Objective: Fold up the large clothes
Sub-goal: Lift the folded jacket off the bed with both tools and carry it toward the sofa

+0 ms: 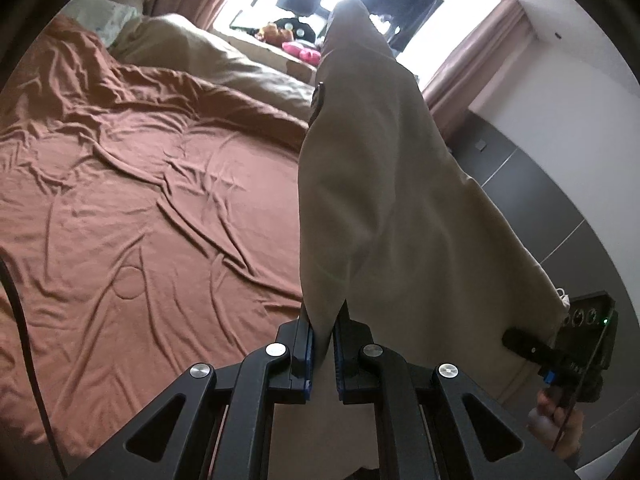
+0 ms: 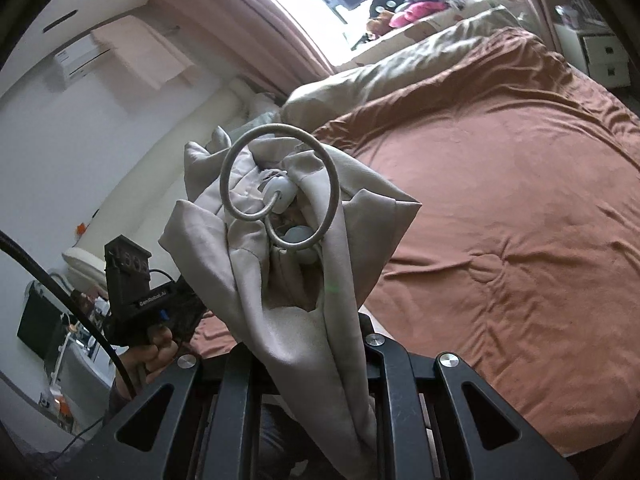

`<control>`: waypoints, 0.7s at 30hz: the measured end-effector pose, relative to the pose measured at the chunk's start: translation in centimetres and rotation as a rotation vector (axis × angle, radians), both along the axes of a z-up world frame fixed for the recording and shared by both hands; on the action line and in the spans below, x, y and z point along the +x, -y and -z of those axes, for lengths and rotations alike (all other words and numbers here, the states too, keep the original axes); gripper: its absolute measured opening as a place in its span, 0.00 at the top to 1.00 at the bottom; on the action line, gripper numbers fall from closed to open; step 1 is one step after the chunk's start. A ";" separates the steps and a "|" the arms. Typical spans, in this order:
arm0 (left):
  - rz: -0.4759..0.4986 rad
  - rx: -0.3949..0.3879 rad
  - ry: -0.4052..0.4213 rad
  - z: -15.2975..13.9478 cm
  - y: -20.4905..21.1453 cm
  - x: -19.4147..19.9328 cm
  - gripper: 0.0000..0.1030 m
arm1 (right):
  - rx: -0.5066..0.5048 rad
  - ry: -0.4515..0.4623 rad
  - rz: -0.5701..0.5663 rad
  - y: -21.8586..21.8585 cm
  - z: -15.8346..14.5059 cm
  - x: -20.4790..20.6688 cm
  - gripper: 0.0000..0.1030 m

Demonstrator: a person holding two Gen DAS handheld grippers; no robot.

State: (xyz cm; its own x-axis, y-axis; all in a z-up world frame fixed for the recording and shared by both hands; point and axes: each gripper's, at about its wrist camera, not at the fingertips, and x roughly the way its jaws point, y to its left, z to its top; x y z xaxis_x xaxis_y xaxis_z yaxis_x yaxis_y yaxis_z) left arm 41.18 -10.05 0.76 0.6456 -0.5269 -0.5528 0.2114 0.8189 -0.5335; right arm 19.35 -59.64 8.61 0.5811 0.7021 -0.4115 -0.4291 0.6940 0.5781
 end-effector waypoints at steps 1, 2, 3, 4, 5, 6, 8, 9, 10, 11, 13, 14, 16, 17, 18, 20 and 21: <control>-0.004 -0.003 0.010 -0.4 -0.4 -0.5 0.92 | 0.001 0.007 -0.004 -0.3 -0.1 -0.1 0.89; -0.009 -0.006 0.020 -0.9 -0.7 -1.1 0.93 | 0.002 0.017 -0.010 -0.7 -0.4 -0.4 0.89; -0.014 -0.009 0.031 -1.5 -1.2 -1.7 0.93 | 0.003 0.023 -0.015 -1.1 -0.6 -0.3 0.89; -0.021 -0.012 0.044 -2.1 -1.8 -2.4 0.93 | 0.003 0.031 -0.020 -1.4 -0.8 -0.5 0.89; -0.029 -0.017 0.057 -2.7 -2.5 -3.0 0.93 | 0.004 0.039 -0.025 -1.9 -1.1 -0.6 0.89; -0.034 -0.019 0.064 -3.1 -2.9 -3.4 0.93 | 0.005 0.046 -0.031 -2.3 -1.4 -1.0 0.89; -0.050 -0.022 0.087 -4.2 -4.2 -4.6 0.93 | 0.007 0.064 -0.046 -3.3 -1.9 -1.1 0.89; -0.058 -0.022 0.098 -4.8 -4.9 -5.1 0.93 | 0.007 0.073 -0.053 -3.8 -2.2 -1.4 0.89; -0.070 -0.022 0.112 -5.4 -6.0 -5.8 0.93 | 0.007 0.080 -0.061 -4.4 -2.3 -1.2 0.89; -0.079 -0.023 0.121 -5.8 -6.8 -6.2 0.93 | 0.007 0.090 -0.071 -5.0 -2.6 -1.3 0.89; -0.102 -0.028 0.137 -6.6 -8.8 -7.2 0.93 | 0.005 0.104 -0.090 -6.6 -3.0 -1.0 0.89; -0.114 -0.031 0.143 -6.9 -9.8 -7.6 0.93 | 0.004 0.110 -0.102 -7.6 -3.2 -0.6 0.89; -0.137 -0.032 0.156 -7.5 -11.8 -8.4 0.93 | 0.003 0.117 -0.123 -9.1 -3.5 -0.3 0.89; -0.153 -0.030 0.164 -7.8 -13.1 -9.0 0.93 | 0.002 0.122 -0.138 -10.2 -3.7 0.1 0.89; -0.167 -0.030 0.170 -8.1 -14.2 -9.4 0.93 | 0.000 0.125 -0.149 -11.1 -3.8 0.5 0.89; -0.197 -0.027 0.181 -8.8 -16.6 -10.1 0.93 | 0.001 0.129 -0.173 -13.0 -4.2 1.1 0.89; -0.207 -0.026 0.184 -8.9 -17.4 -10.3 0.93 | 0.003 0.130 -0.185 -14.0 -4.3 1.4 0.89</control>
State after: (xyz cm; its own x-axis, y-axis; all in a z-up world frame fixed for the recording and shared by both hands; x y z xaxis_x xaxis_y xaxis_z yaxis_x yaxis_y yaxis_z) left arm 30.91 7.30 9.70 0.8296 -0.3855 -0.4040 0.1362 0.8413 -0.5230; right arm 20.76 -45.68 12.91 0.4903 0.8028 -0.3392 -0.6197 0.5949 0.5120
